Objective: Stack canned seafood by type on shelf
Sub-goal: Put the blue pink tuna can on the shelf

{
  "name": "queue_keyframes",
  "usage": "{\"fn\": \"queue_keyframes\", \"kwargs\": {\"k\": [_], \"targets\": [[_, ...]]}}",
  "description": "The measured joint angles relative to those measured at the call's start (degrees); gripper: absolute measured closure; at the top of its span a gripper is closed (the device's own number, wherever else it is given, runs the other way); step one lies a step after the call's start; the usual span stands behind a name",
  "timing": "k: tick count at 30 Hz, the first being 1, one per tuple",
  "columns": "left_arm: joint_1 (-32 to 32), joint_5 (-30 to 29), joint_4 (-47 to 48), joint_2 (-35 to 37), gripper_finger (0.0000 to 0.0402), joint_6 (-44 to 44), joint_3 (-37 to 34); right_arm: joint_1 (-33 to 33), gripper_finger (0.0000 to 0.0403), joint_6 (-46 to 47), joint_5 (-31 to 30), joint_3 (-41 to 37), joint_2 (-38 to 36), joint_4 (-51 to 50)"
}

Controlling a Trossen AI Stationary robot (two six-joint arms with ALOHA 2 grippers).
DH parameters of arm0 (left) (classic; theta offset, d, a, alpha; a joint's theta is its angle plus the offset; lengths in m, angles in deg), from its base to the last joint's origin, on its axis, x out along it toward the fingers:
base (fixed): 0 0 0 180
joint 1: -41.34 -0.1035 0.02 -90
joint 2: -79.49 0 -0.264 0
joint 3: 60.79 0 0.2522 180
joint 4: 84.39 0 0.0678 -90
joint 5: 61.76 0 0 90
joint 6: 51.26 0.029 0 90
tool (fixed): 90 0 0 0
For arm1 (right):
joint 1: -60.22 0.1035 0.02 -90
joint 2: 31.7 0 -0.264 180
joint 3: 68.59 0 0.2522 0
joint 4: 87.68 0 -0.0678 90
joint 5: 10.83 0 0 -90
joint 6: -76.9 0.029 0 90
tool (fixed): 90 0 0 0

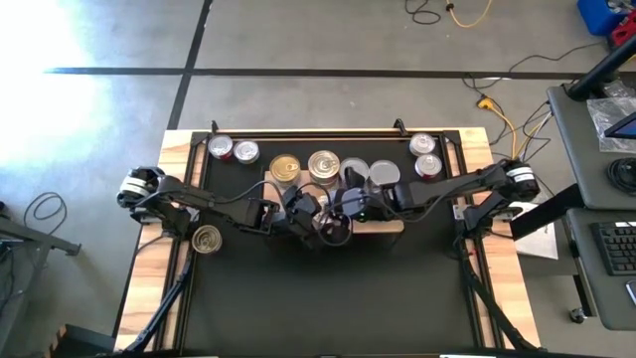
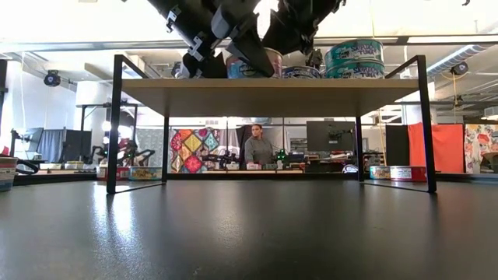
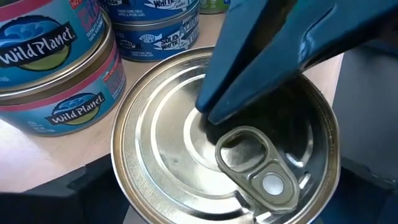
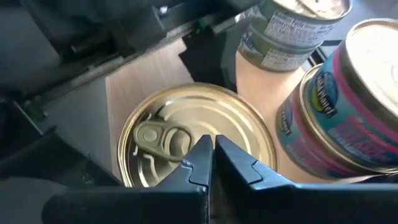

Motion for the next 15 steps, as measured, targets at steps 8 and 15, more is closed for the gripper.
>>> {"fn": "queue_keyframes", "kwargs": {"k": [8, 15], "targets": [[-0.05, 2.83, 5.9, 0.34, 0.0005, 2.19, 2.79, 0.02, 0.039, 1.46, 1.36, 0.22, 0.86, -2.57], [0.0, 2.38, 13.09, 0.3, 0.0002, 5.26, 7.48, -0.11, 0.039, 1.29, 0.9, 0.19, 0.84, -3.43]]}}
